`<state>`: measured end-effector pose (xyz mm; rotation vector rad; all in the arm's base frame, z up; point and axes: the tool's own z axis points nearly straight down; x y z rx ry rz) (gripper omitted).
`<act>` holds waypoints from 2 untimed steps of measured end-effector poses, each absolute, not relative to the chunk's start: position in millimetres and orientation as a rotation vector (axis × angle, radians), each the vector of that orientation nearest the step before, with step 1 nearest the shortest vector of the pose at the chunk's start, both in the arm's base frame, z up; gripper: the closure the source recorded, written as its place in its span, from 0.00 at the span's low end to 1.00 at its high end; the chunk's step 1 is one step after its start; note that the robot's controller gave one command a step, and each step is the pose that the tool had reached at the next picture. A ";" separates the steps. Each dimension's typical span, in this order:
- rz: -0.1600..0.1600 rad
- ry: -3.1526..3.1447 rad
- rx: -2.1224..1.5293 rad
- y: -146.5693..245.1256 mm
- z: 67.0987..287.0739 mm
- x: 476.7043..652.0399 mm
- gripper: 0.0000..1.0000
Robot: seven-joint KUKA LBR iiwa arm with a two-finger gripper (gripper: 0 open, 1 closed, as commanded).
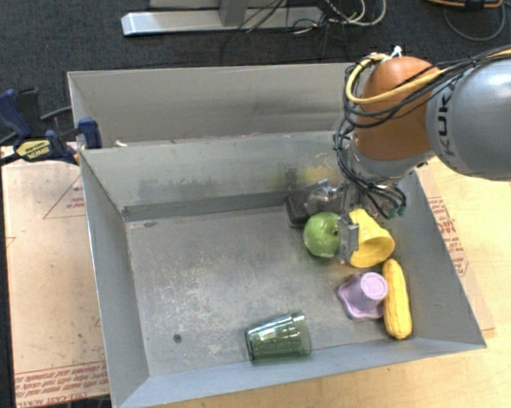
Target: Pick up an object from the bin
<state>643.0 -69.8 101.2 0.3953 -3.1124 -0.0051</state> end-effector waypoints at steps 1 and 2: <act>-0.008 -3.114 0.384 -71.3 129.9 643.9 1.00; -0.007 -3.116 0.376 -86.8 196.2 643.8 1.00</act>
Offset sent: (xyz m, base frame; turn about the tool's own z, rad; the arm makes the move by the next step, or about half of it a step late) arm -0.0002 -0.0266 0.1230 0.0122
